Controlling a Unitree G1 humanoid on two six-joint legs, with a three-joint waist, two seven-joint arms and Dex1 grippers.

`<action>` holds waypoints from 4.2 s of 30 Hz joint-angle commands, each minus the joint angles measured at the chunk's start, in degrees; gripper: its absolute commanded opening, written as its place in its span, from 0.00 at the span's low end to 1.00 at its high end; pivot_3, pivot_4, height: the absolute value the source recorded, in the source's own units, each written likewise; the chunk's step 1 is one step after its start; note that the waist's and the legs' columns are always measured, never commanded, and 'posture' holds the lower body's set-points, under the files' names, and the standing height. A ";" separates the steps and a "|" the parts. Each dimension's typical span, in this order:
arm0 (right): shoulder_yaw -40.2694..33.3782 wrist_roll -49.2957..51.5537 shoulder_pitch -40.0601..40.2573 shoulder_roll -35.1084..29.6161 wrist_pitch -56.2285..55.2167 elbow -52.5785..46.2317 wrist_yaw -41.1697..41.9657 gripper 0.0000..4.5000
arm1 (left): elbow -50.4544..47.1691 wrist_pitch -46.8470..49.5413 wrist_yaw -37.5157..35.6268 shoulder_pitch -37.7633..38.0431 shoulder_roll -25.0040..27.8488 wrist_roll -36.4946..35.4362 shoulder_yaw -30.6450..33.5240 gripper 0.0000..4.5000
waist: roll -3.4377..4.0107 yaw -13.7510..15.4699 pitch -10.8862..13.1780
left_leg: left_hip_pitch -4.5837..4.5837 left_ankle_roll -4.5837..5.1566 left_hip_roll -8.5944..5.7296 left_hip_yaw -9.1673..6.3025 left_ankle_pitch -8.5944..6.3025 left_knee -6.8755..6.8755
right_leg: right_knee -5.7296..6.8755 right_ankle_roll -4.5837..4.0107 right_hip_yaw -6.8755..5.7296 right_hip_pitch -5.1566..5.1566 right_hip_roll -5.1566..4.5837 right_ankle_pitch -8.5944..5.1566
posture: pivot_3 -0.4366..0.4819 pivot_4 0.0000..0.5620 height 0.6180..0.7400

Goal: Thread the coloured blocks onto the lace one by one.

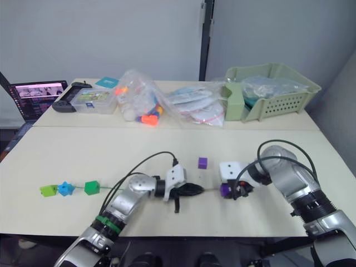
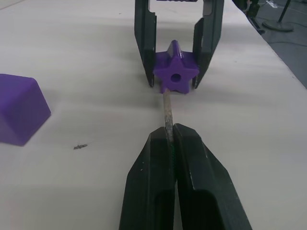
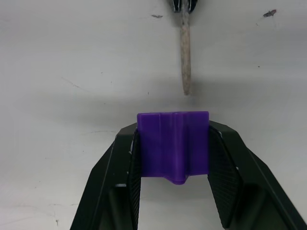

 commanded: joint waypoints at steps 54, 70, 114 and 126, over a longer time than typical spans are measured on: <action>0.15 0.74 2.47 3.76 8.31 -6.52 -3.45 0.31 | -4.29 4.83 -1.67 -0.24 2.30 4.96 -1.96 0.17 | 0.01 -0.81 -0.01 | 0.17 0.00 0.05 -0.03 0.00 -0.03 | 0.09 0.01 0.00 0.07 0.07 0.00 | 0.48 0.27 1.00; 0.31 0.79 2.26 4.55 8.92 -6.97 -4.08 0.31 | 1.59 3.32 -2.08 -5.13 -4.02 4.13 -2.55 0.00 | 0.00 -0.78 -0.01 | 0.17 0.00 0.03 -0.03 0.00 -0.01 | 0.08 0.01 0.00 0.11 0.06 0.00 | 0.48 0.27 1.00; -26.88 18.47 21.27 -10.04 23.29 -21.61 -8.23 1.00 | -1.78 4.35 -2.14 -6.87 -3.69 2.76 -2.95 1.00 | -0.01 0.76 0.00 | -0.03 0.00 -0.03 -0.04 0.00 0.04 | 0.01 0.02 0.00 0.02 0.00 0.00 | 0.48 0.27 1.00; -33.71 20.85 33.69 -10.96 24.36 -27.69 -15.02 1.00 | 11.19 -3.39 -0.30 -12.42 -10.13 6.83 -4.89 1.00 | -0.04 0.44 0.02 | -0.02 0.00 -0.05 -0.05 0.00 0.02 | 0.00 0.04 0.03 0.03 0.02 -0.01 | 0.48 0.27 1.00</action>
